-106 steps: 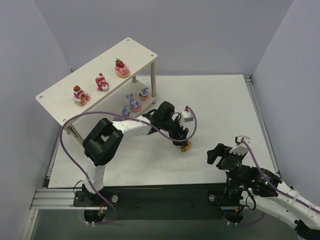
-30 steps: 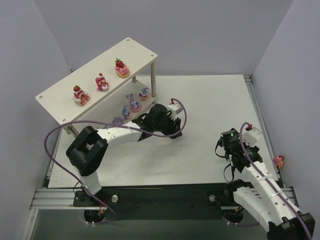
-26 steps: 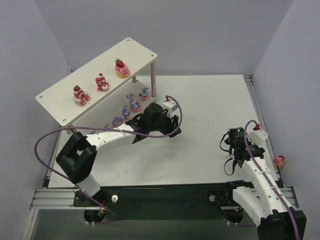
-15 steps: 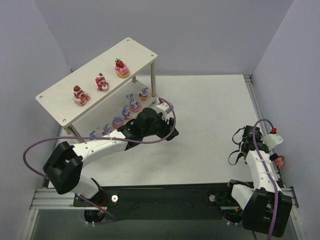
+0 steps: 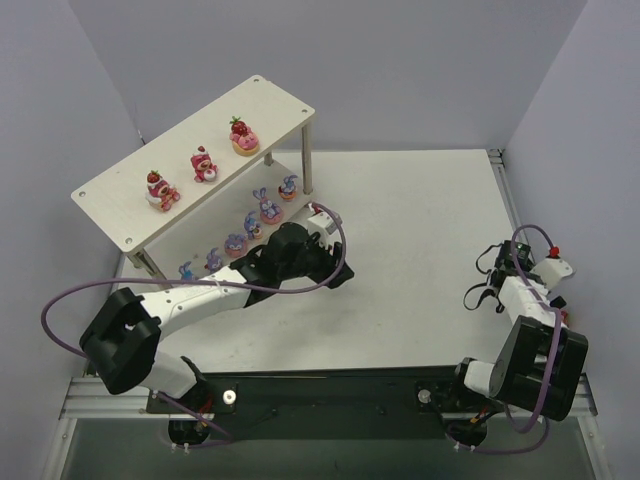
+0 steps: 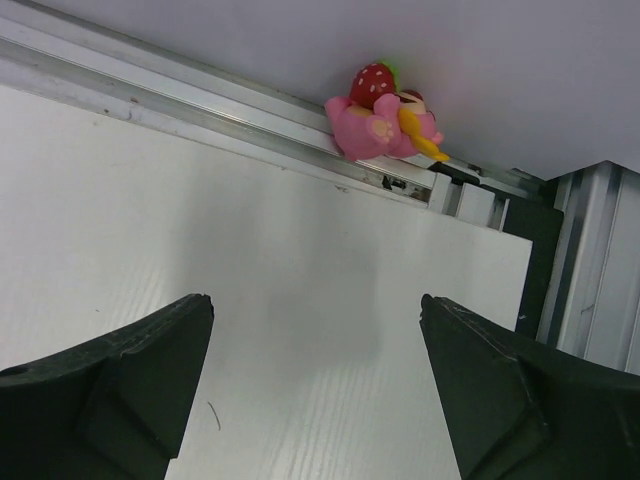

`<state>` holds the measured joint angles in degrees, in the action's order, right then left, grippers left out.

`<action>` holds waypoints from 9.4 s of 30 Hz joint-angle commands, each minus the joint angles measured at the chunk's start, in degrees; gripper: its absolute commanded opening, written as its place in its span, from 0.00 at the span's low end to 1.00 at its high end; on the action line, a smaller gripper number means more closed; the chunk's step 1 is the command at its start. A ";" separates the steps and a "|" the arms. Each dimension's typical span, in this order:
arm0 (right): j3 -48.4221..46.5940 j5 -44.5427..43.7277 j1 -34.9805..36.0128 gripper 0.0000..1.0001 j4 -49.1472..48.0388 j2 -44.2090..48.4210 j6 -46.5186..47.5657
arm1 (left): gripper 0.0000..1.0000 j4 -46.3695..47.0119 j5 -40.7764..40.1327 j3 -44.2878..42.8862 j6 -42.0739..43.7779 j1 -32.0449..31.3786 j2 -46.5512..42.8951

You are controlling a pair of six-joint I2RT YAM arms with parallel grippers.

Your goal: Place and organize the plastic toys onto the shelf

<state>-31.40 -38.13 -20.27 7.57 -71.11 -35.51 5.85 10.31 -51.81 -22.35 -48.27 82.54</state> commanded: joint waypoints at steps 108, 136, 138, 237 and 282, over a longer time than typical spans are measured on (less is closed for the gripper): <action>-8.58 10.36 53.19 0.00 -15.66 -1.73 7.83 | 0.64 -5.57 -3.53 10.77 -6.66 8.46 -17.49; -11.41 3.32 76.18 0.82 0.59 -2.28 -15.09 | 0.70 -9.72 -4.15 15.95 -8.94 8.72 -27.09; -9.75 4.29 75.12 0.81 2.79 -1.75 -22.91 | 0.72 -8.57 -3.89 16.13 -9.73 8.63 -25.42; -1.91 63.17 70.72 0.00 -51.61 17.76 11.60 | 0.85 -19.83 1.64 7.24 -10.87 8.63 -45.63; -2.18 61.77 72.30 0.00 -58.46 10.64 10.81 | 0.32 -5.67 7.89 13.84 -18.17 8.63 -38.16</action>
<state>-31.24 24.36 51.81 -43.18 -59.94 -25.47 -1.08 18.48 -37.80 -41.08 -39.53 44.34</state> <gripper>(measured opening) 0.375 0.425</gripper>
